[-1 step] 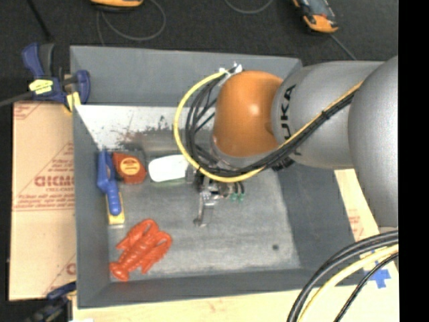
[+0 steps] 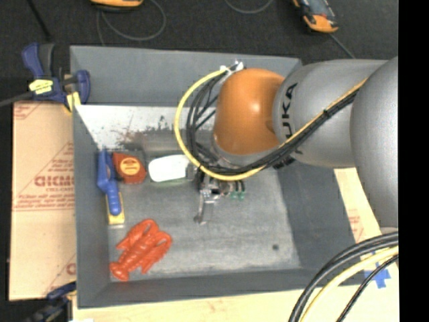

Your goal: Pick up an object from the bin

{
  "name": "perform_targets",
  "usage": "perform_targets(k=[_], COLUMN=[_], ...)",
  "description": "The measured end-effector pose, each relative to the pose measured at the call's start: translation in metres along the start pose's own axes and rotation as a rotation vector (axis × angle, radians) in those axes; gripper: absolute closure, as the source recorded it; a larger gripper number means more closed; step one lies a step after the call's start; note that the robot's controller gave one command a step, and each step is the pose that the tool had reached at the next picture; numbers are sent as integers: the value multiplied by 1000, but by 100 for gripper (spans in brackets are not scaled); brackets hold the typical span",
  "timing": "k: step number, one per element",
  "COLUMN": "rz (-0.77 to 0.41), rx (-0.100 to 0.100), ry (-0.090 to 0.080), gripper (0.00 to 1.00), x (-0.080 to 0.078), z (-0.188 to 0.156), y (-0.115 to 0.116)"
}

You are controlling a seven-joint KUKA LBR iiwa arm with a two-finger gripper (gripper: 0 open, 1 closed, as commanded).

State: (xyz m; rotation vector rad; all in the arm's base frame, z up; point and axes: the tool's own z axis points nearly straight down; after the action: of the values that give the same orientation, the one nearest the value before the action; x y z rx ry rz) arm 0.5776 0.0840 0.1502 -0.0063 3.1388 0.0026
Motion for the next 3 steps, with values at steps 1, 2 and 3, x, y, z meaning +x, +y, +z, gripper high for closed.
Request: perform_targets(k=[1,2,3], rz=[-7,-30,35], rx=[-1,6,1], ry=[-9,12,-10], gripper=[0,0,0], x=[-10,-30,-48], z=[35,49,32], y=[-39,-71,-89])
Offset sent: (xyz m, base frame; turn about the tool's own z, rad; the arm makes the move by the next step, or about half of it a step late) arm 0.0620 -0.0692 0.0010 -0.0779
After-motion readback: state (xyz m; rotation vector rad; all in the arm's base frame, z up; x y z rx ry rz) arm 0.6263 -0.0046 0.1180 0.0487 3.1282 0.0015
